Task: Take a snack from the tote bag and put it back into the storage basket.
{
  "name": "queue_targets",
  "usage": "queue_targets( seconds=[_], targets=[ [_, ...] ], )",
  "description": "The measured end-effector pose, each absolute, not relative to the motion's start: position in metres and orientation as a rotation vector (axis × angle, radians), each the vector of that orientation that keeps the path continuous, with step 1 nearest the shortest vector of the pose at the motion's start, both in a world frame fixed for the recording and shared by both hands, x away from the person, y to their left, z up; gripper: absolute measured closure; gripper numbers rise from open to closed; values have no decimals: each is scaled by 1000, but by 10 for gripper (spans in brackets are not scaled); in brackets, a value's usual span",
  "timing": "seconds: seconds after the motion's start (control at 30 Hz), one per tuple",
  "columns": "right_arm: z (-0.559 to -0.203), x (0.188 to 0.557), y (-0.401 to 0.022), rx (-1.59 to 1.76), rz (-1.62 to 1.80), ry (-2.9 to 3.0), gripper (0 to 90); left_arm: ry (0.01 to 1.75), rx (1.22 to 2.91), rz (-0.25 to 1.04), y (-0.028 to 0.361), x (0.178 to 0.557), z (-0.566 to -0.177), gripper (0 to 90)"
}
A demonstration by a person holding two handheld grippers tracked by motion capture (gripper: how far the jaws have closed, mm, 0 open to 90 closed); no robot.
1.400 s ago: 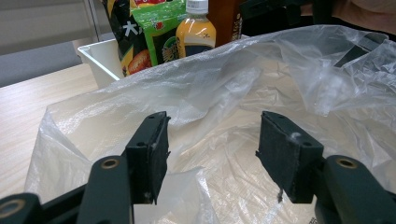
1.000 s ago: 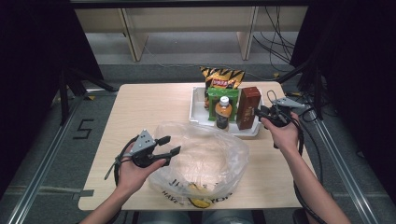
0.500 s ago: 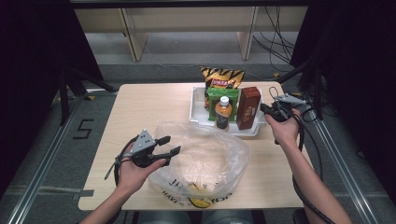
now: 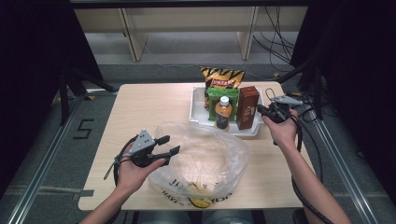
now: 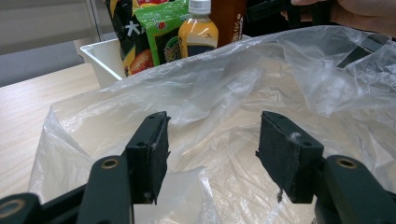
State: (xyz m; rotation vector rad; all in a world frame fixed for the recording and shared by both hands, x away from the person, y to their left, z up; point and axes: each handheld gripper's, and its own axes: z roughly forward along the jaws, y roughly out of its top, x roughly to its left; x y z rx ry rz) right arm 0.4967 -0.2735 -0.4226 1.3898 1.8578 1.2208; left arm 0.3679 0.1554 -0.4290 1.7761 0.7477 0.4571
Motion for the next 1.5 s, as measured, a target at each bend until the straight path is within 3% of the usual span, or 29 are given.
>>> queue_targets(
  seconds=[0.4,0.7,1.5],
  targets=[
    [-419,488,-276,1332,1201,1868,900,745,1764,456,157,368,-429,422],
    [-416,464,-277,1323,1206,1894,759,784,1746,485,169,364,-427,404],
    [-427,396,-290,1278,1217,2001,558,874,1682,514,206,355,-434,366]
  ],
)
